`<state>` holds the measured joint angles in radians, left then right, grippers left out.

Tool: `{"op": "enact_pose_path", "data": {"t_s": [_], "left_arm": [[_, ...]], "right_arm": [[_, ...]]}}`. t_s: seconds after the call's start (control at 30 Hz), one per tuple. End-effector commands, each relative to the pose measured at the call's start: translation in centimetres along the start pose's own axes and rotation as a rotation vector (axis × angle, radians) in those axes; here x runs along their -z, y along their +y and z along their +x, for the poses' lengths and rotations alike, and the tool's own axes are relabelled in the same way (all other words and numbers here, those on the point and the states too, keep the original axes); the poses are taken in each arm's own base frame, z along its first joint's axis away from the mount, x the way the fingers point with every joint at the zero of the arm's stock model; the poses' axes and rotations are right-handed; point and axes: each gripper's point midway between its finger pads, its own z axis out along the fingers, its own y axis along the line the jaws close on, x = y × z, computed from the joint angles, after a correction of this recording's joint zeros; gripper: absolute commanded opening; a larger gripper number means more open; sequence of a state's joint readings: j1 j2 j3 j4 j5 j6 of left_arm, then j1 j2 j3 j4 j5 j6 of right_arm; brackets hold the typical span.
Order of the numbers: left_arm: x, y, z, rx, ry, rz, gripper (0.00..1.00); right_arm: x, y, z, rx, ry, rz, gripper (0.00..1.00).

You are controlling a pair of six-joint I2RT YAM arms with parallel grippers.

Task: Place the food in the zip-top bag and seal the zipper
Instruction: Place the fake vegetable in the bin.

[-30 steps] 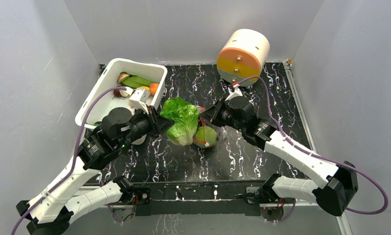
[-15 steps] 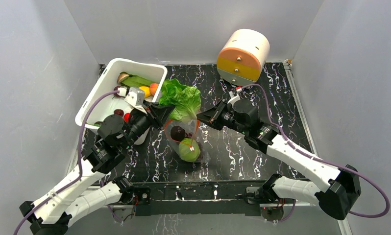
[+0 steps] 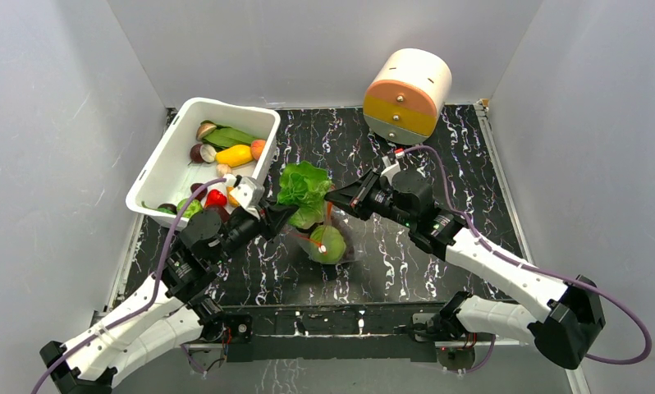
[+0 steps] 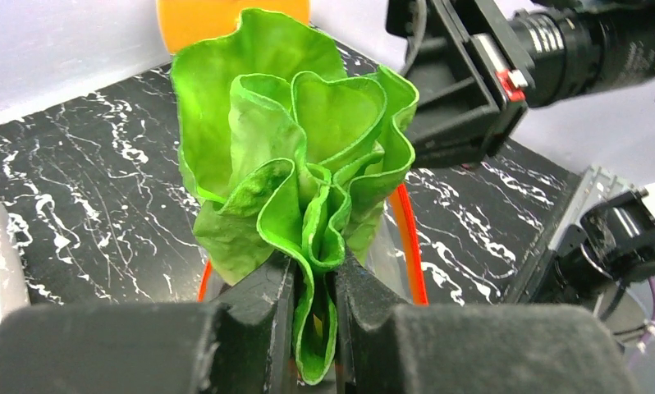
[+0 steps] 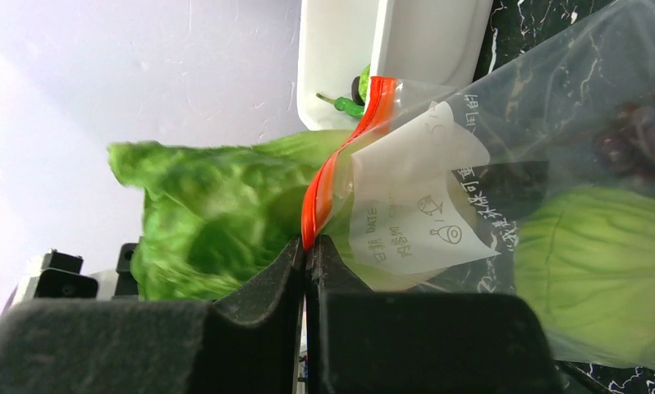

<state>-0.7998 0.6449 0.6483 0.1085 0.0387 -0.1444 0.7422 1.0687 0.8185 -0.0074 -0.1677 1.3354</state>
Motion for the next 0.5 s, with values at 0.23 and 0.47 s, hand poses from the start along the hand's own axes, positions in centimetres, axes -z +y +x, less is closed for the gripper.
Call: {"op": "enact_pose_path", "data": {"t_s": [0.23,0.47], "left_arm": [[0.5,-3.5,2.8,-0.124,0.062,0.251,0.00],[0.0,-2.4,7.5,-0.197,0.232,0.246,0.00]], "right_arm": [[1.3,8.9,-1.4,0.093,-0.041,-0.279,0.00],[2.2,13.5,0.7,0.174,0.107,-0.434,0.00]]}}
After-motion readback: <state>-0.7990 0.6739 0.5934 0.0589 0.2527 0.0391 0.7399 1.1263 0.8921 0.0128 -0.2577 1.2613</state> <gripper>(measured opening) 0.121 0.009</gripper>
